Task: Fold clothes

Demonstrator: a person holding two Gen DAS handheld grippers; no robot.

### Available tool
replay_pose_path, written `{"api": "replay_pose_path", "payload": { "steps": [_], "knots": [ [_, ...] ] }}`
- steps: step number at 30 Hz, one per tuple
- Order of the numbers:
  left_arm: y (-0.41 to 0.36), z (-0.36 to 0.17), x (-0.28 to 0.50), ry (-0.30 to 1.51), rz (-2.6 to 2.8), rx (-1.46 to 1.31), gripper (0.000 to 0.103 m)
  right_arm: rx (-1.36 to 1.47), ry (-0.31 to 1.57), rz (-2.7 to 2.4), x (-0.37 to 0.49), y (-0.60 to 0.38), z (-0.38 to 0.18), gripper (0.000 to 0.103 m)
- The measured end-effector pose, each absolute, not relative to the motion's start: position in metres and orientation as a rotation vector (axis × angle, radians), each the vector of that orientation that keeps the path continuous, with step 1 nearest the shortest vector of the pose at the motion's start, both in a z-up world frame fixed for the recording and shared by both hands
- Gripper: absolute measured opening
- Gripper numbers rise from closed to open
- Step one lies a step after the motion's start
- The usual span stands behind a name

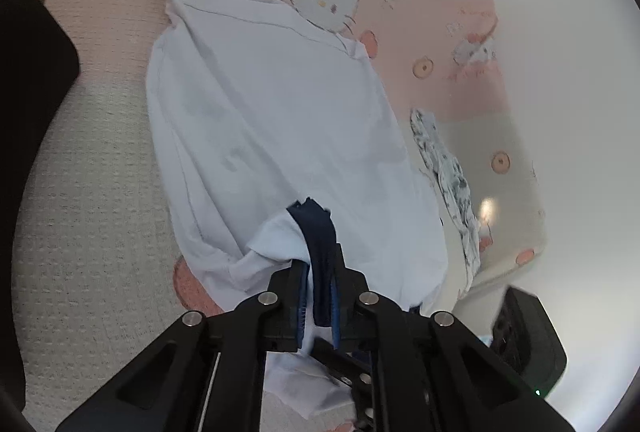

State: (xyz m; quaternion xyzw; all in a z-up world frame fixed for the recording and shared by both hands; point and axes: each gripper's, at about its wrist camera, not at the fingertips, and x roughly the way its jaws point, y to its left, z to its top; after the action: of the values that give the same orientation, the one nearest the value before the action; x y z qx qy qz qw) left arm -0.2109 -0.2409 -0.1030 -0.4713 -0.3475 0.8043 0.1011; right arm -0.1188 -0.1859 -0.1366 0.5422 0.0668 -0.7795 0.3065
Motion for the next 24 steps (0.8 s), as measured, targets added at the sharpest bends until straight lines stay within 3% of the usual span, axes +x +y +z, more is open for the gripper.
{"api": "replay_pose_path", "payload": {
  "steps": [3,9,12,17,18,19,20,21,22,23,24],
  "knots": [
    [-0.249,-0.101,-0.217,-1.042,2.383,-1.364,0.006,1.485,0.200,-2.068,-0.117,-0.173,-0.133,0.003],
    [-0.239,-0.093,-0.233,-0.860,2.418,-1.381,0.005,1.588,0.144,-2.106,-0.127,-0.133,-0.140,0.003],
    [-0.235,-0.093,-0.236,-0.860,2.389,-1.387,0.005,1.576,0.049,-2.106,-0.128,-0.123,-0.136,0.003],
    [-0.232,-0.089,-0.240,-0.863,2.317,-1.437,0.007,1.546,0.054,-2.063,-0.124,-0.125,-0.132,0.006],
    [-0.232,-0.088,-0.240,-0.856,2.317,-1.467,0.010,1.519,0.053,-2.064,-0.124,-0.125,-0.129,0.016],
    [-0.233,-0.088,-0.240,-0.847,2.320,-1.495,0.012,1.505,0.050,-2.066,-0.123,-0.126,-0.128,0.045],
    [-0.234,-0.086,-0.237,-0.825,2.342,-1.510,0.020,1.500,0.034,-2.070,-0.124,-0.125,-0.127,0.060],
    [-0.236,-0.085,-0.235,-0.805,2.363,-1.522,0.035,1.495,0.018,-2.075,-0.125,-0.125,-0.126,0.069],
    [-0.237,-0.083,-0.231,-0.799,2.370,-1.509,0.046,1.490,0.002,-2.079,-0.126,-0.125,-0.125,0.069],
    [-0.239,-0.082,-0.226,-0.794,2.377,-1.495,0.067,1.485,-0.014,-2.083,-0.127,-0.124,-0.124,0.068],
    [-0.240,-0.081,-0.223,-0.798,2.373,-1.484,0.074,1.480,-0.028,-2.088,-0.128,-0.124,-0.124,0.069]
  ]
}}
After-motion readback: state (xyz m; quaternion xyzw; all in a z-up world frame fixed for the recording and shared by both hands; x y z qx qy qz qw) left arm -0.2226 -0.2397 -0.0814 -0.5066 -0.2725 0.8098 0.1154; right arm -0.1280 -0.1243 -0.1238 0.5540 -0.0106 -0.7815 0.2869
